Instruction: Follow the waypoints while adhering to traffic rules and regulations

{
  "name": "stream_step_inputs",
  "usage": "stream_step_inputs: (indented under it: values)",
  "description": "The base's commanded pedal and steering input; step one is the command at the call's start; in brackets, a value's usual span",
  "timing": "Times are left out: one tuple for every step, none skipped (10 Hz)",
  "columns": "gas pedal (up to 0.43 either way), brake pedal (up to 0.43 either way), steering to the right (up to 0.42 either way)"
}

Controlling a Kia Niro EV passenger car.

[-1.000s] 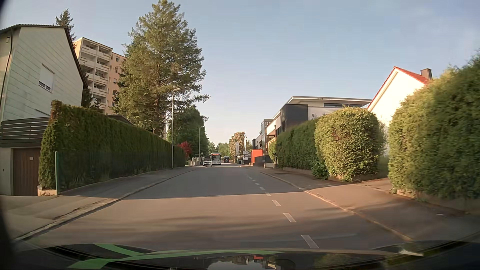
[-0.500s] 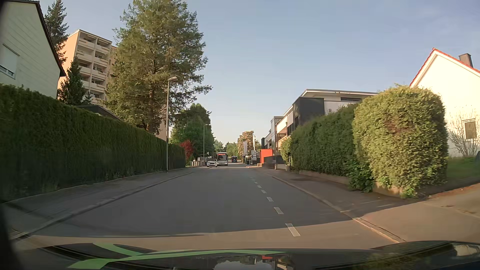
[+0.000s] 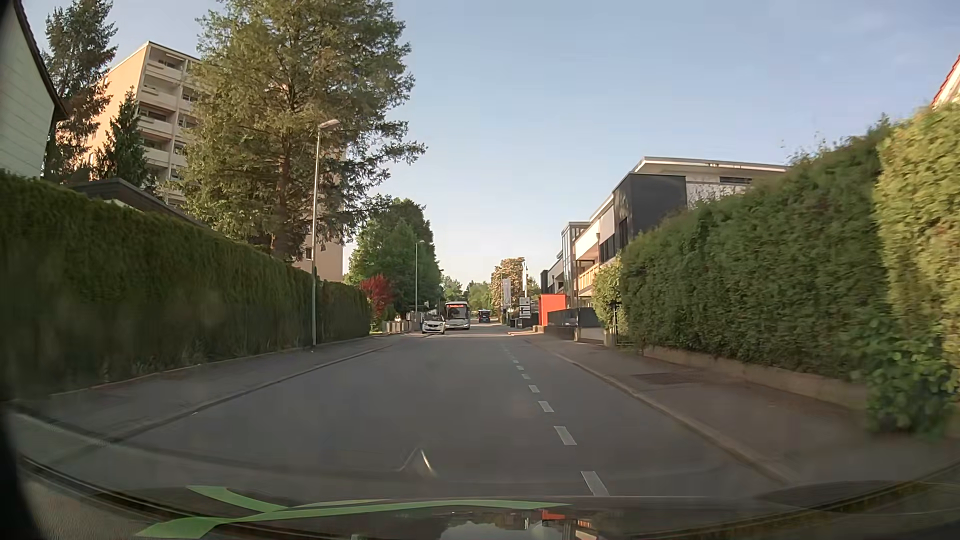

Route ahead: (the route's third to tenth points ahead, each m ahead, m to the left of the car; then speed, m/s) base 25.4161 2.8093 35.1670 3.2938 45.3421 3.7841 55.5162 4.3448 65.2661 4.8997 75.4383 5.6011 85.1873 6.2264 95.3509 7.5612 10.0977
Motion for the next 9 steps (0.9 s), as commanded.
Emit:
stream_step_inputs:
  values:
    - [0.169,0.0,-0.025]
    - [0.169,0.0,-0.023]
    - [0.169,0.0,-0.02]
    - [0.169,0.0,-0.019]
    - [0.169,0.0,-0.019]
    - [0.169,0.0,-0.018]
    - [0.157,0.0,-0.017]
    - [0.15,0.0,-0.015]
    - [0.15,0.0,-0.012]
